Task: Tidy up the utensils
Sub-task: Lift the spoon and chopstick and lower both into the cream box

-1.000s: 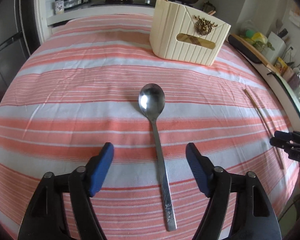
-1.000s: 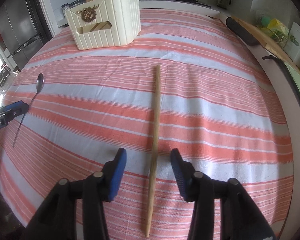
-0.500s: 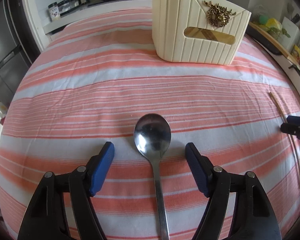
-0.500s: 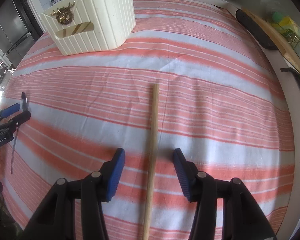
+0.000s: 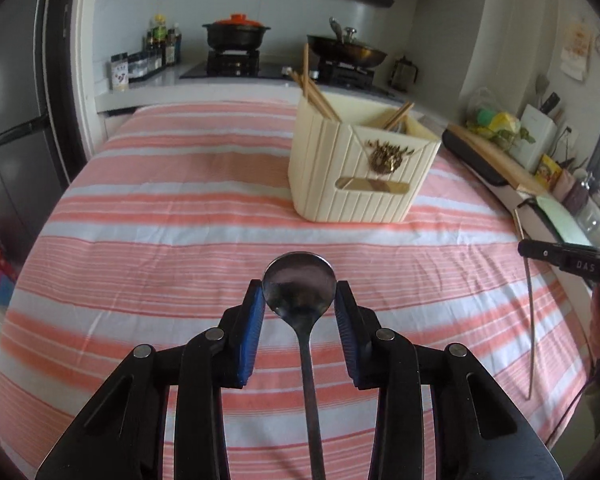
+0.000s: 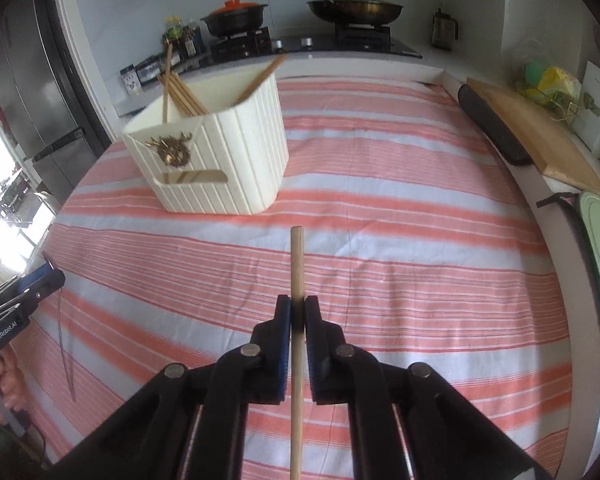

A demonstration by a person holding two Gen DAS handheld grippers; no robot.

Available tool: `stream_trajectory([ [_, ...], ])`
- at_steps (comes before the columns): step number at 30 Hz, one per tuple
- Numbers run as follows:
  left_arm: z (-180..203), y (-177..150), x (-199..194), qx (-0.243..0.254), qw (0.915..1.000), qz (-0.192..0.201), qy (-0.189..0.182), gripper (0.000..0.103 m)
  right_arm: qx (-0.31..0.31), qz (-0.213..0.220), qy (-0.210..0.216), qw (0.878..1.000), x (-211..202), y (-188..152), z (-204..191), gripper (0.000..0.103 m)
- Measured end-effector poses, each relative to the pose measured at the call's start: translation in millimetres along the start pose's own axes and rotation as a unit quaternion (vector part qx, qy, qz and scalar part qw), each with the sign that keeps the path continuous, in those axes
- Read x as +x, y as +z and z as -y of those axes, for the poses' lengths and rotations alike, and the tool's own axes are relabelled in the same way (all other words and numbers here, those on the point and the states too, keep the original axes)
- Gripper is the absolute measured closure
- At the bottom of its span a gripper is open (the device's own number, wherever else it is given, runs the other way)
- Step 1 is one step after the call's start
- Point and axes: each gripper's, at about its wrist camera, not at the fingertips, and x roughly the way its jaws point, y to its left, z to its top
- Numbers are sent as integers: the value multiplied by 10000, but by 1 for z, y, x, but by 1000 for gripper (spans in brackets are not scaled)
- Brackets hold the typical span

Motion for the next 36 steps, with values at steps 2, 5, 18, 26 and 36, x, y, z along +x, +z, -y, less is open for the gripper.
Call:
stream_trajectory([
  [2, 4, 2, -24, 47, 9996, 289, -58, 68, -31, 282, 49, 9996, -25, -1, -4, 96],
  [5, 8, 4, -51, 119, 9979, 627, -103, 68, -176, 687, 68, 9975, -56, -7, -14, 96],
  [18, 14, 28, -95, 157, 9932, 1091, -375, 68, -290, 2119, 161, 9767, -132, -12, -34, 96],
  [26, 15, 42, -101, 179, 9929, 1077, -472, 68, -233, 2327, 395, 9715, -137, -3, -34, 96],
  [36, 12, 82, -88, 94, 9933, 871, -755, 68, -314, 1843, 495, 9811, -106, 24, -36, 96],
])
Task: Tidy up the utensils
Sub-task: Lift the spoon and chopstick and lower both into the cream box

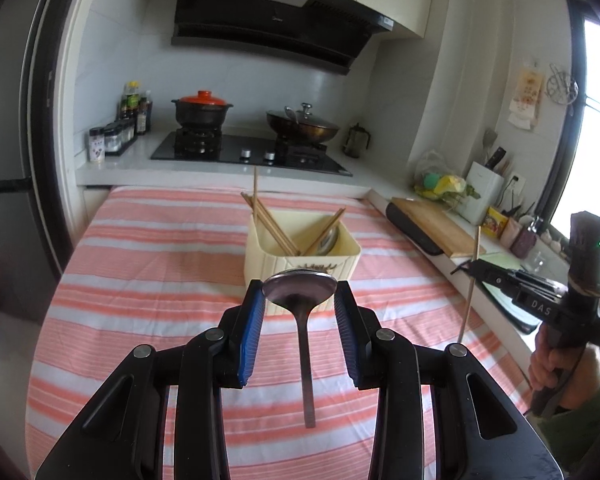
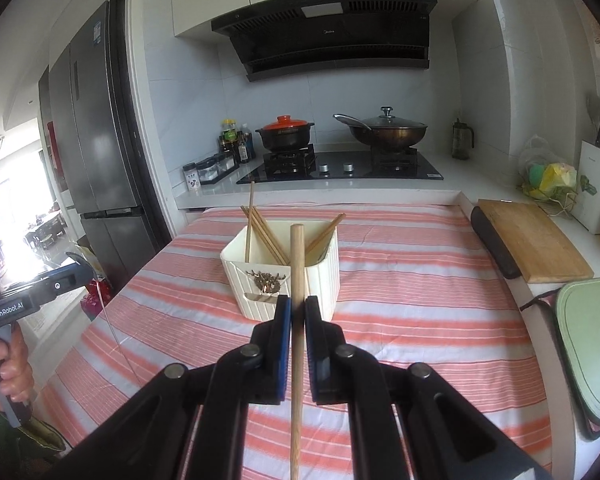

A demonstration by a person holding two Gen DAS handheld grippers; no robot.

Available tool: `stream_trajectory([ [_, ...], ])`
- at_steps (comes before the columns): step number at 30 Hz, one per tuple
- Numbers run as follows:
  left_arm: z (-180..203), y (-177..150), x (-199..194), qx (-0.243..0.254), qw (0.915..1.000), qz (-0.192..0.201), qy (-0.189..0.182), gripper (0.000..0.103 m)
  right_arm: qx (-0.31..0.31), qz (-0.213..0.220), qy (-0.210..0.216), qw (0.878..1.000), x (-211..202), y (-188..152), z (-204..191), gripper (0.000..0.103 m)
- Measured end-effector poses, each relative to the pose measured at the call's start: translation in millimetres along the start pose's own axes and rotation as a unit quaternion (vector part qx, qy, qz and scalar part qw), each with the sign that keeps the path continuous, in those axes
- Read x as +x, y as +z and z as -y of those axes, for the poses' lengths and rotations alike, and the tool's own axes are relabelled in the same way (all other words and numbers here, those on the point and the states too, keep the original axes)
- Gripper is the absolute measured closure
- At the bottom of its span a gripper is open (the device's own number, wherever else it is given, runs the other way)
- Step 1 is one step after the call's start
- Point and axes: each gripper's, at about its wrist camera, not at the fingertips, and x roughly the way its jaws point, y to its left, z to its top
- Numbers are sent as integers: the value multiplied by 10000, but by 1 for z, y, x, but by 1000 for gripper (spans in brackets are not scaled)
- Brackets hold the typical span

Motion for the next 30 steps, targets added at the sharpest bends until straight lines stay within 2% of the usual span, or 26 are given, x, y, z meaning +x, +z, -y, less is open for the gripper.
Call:
stream_trajectory([
  [4, -3, 45, 6, -62, 9997, 165, -148, 68, -44, 158, 59, 9998, 17, 36, 0, 96],
  [8, -3, 99, 17, 20, 9987, 505, -68, 68, -165, 582, 85, 9981, 35, 89, -4, 96],
  [12, -6, 143, 47, -11, 9972, 748, 15, 68, -269, 1064, 139, 9939, 60, 136, -10, 96],
  [15, -8, 160, 78, 16, 9966, 817, 135, 68, -403, 1376, 103, 9896, 84, 157, -16, 96],
  [19, -14, 158, 126, 5, 9979, 609, 217, 68, -605, 1608, 18, 9851, 121, 160, -21, 96],
  [25, -30, 126, 190, -147, 9991, -31, 385, 68, -570, 1064, 203, 9925, 189, 130, -10, 96],
  [30, -37, 92, 225, -77, 9962, -631, 600, 66, -369, -12, 536, 9979, 232, 92, -1, 95],
])
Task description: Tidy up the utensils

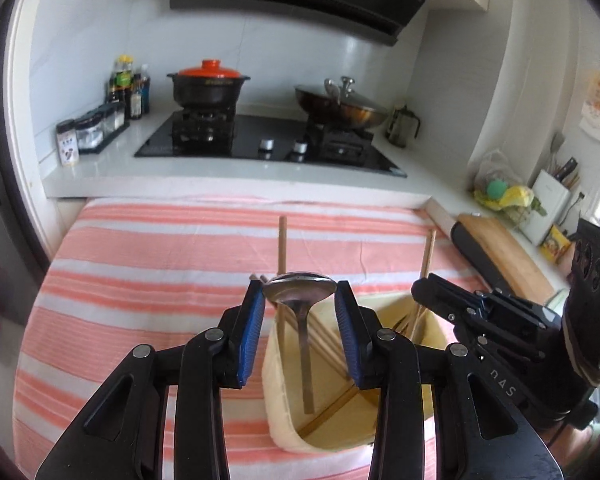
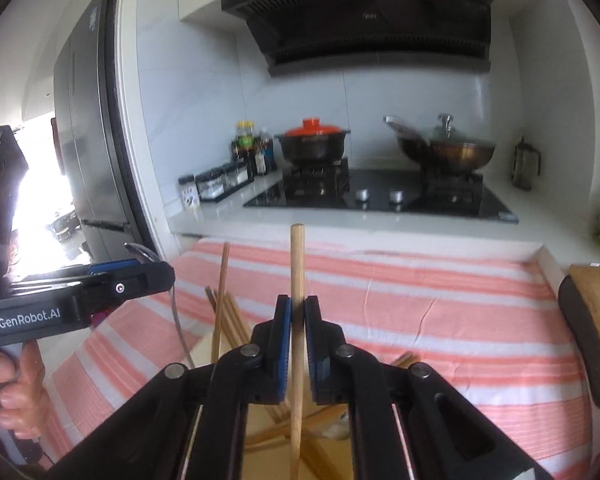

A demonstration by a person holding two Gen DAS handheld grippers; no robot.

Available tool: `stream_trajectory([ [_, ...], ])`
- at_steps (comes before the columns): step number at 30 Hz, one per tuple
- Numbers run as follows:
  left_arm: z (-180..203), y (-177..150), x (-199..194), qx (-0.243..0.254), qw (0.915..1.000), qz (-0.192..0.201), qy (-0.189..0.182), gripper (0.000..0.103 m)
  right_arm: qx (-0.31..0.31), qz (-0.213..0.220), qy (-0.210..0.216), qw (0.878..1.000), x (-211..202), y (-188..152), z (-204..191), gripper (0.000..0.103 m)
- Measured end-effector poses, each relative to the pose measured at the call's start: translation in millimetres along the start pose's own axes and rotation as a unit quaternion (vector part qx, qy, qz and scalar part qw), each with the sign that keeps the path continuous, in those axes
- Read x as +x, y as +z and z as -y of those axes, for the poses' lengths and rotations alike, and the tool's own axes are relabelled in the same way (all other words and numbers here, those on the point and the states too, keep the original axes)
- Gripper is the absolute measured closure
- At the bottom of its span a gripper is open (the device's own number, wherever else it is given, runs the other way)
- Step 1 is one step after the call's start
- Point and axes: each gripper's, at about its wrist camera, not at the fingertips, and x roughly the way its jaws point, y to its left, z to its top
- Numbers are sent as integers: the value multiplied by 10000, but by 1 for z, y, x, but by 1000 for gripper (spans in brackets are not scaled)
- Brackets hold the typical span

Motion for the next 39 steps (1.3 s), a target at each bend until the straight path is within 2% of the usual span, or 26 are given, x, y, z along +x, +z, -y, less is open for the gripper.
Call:
stream_trajectory([
  [1, 1, -5, 3, 46, 9999, -65, 92, 63, -14, -193, -1, 9998, 5, -6, 0, 94],
  [2, 2, -9, 2, 87, 9998, -102, 176, 50, -10, -365, -16, 9993, 8, -10, 0, 89],
  [3, 3, -14, -2, 110, 9996, -91, 245, 43, 48, -488, -45, 9988, 8, -13, 2, 70],
  [5, 6, -21, -19, 155, 9992, 80, 350, 22, 325, -481, 32, 9983, -5, -15, 9, 43],
  [8, 14, -34, -53, 353, 9963, 349, 695, 5, 509, -293, -63, 9983, -42, -15, 13, 42],
  [9, 19, -40, -66, 414, 9945, 445, 848, 3, 505, -261, -156, 9983, -57, -16, 12, 41],
  [10, 24, -47, -80, 484, 9926, 546, 975, 2, 485, -229, -276, 9982, -73, -16, 11, 38],
  [12, 34, -59, -106, 603, 9892, 676, 1156, 0, 384, -93, -519, 9979, -108, -22, 5, 24],
  [14, 45, -74, -132, 592, 9862, 772, 1343, 0, 252, 114, -796, 9964, -142, -28, -6, 18],
  [17, 59, -98, -167, 563, 9836, 860, 1480, 0, 85, 341, -1136, 9929, -190, -44, -28, 13],
  [21, 72, -124, -202, 553, 9793, 837, 1756, 0, 135, 483, -1224, 9912, -239, -70, -50, 4],
  [25, 85, -151, -235, 597, 9772, 906, 1826, 0, 197, 540, -1168, 9915, -271, -89, -68, 1],
  [29, 95, -169, -256, 612, 9812, 804, 1644, 0, 212, 580, -1184, 9910, -293, -105, -83, 1],
  [34, 100, -179, -280, 478, 9859, 853, 1360, 0, 438, 529, -1117, 9914, -308, -117, -85, 0],
  [39, 100, -179, -296, 416, 9855, 927, 1356, 0, 444, 465, -1257, 9900, -319, -121, -93, 0],
])
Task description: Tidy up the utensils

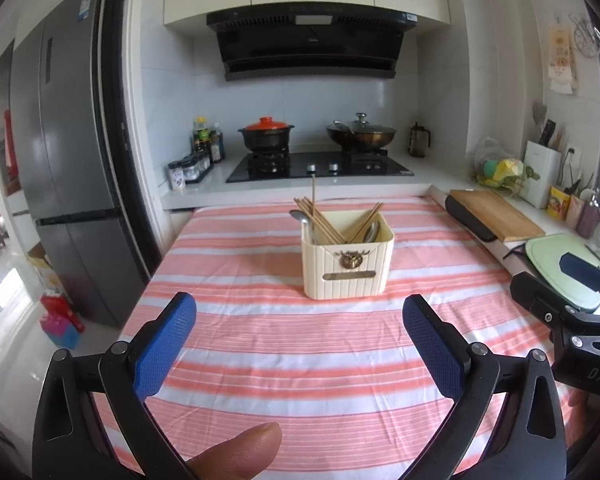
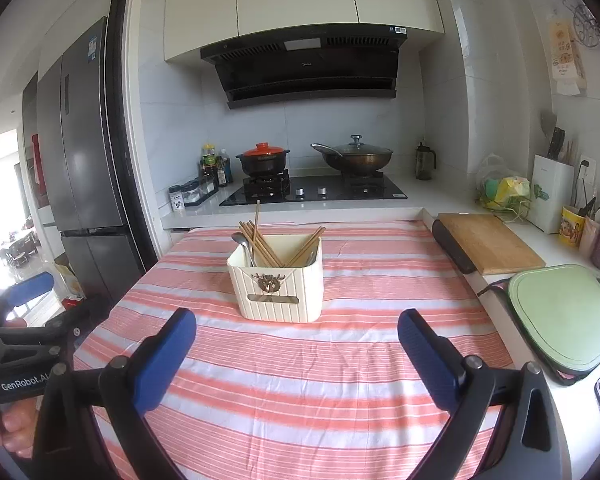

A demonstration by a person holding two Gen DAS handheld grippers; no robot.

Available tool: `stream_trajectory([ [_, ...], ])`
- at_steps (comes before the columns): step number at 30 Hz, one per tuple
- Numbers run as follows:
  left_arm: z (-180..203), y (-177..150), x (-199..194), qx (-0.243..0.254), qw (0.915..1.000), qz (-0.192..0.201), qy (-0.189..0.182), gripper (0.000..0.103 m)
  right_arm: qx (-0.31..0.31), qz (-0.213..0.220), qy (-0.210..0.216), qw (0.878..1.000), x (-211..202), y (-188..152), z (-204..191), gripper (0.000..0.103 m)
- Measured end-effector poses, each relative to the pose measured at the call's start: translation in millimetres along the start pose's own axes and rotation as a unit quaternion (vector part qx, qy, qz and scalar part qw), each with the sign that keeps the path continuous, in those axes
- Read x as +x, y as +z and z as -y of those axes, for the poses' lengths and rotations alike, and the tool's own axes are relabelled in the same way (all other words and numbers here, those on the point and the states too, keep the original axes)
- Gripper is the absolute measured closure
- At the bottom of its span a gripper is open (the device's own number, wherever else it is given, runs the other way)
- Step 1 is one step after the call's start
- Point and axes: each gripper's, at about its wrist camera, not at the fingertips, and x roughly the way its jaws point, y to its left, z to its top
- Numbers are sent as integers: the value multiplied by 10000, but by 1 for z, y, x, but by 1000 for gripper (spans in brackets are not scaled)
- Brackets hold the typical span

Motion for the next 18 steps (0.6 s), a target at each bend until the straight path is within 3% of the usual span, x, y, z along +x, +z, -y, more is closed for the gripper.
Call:
stream_trajectory([
  [18, -6, 2, -8, -46, 9998, -63, 184, 0, -112, 81, 101, 9999, -28, 8, -14, 0],
])
